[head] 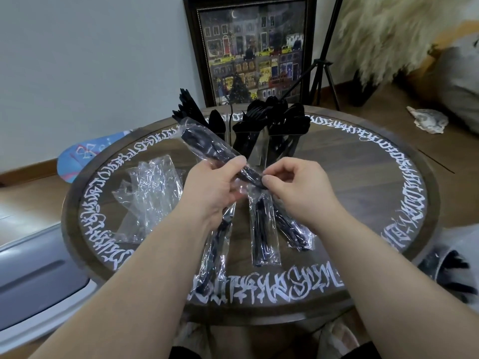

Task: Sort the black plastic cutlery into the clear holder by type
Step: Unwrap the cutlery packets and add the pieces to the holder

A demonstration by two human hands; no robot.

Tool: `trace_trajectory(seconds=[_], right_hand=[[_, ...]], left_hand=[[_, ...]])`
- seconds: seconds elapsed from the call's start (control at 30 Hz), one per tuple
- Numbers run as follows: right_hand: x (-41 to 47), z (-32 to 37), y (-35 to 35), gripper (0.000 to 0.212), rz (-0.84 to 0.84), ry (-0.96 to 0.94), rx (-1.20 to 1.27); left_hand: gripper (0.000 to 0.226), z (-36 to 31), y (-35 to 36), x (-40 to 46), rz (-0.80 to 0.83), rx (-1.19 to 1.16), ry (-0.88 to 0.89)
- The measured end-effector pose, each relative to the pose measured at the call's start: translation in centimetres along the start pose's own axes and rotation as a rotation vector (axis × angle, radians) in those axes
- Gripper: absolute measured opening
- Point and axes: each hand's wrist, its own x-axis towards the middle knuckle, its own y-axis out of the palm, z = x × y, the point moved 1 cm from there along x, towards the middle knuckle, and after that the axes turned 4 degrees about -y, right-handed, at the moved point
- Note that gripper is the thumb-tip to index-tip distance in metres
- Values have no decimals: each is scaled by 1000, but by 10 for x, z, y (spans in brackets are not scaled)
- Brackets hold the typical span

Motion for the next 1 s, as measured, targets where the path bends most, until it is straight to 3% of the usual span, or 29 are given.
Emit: trace_trajectory(seconds=[0.33,0.53,0.67,0.83,0.93,1.0], right_hand=[[11,2,8,17,-12,-103,-141],[7,3,9,8,-31,-348,-294],[5,3,7,9,29,-406,-247],[8,9,-1,7,-17,-170,-62],[12,5,-3,27,-100,78,99],[11,3,-1,41,-50,199,195]], left_hand=[[9,4,-1,7,-19,61,-15],[21,5,-1,13,-115,150,55],[22,3,-2,15,-161,136,76],[17,1,1,12,-151,46,123],[9,1,4,9,-130,96,212],[8,3,5,9,-85,130,261]])
